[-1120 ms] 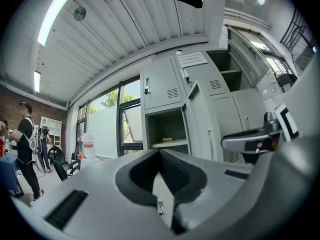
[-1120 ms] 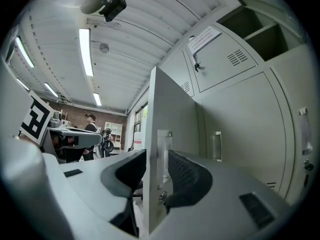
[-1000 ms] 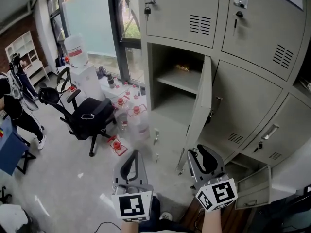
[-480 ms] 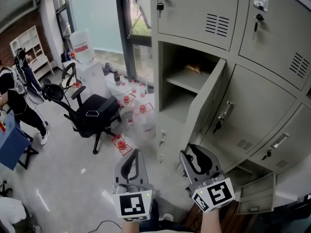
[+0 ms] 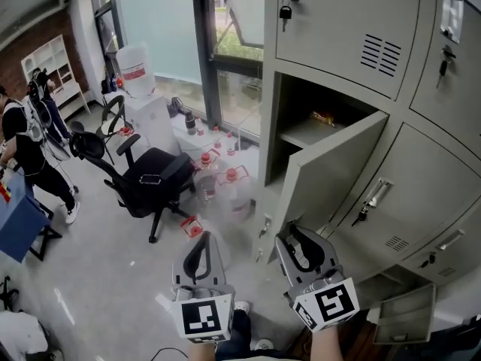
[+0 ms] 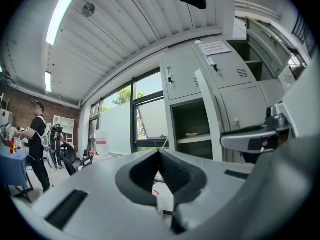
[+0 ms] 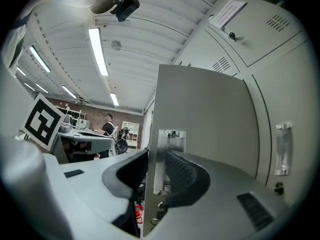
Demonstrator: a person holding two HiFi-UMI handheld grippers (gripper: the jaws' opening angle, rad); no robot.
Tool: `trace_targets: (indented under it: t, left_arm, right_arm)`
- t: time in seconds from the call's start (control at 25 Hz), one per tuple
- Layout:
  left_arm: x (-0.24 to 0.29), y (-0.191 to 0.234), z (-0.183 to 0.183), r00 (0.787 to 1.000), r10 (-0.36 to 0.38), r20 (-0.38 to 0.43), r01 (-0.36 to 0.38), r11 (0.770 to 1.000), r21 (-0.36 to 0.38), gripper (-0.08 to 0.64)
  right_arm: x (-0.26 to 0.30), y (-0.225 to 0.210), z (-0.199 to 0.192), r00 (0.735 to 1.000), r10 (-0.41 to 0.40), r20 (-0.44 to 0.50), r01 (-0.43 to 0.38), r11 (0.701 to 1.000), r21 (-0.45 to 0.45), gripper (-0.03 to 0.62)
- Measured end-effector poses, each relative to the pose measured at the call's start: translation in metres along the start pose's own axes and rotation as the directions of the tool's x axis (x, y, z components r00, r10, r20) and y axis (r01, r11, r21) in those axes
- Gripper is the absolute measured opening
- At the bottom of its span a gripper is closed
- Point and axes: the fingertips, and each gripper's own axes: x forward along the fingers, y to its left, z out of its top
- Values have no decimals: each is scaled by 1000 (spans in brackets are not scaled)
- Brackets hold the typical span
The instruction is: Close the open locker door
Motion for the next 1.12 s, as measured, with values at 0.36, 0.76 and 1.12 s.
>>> trace_targets:
  t: [0.36,0.76,1.12]
  left_arm:
    - [61,33,5,999,-28,28,28,1000,-13,2]
    - [125,50,10,995,-89,43,90,996,-20,2]
    - [175,57,10,986,-156,65,156,988,10,2]
  right_arm:
    - [64,-15,-6,998,-66,-24,65,998,-22,68]
    - [123,-45,-11,985,-167,-49,166,986,-13,51]
    - [160,-76,-16,961,-267,-69,267,964,-2,48]
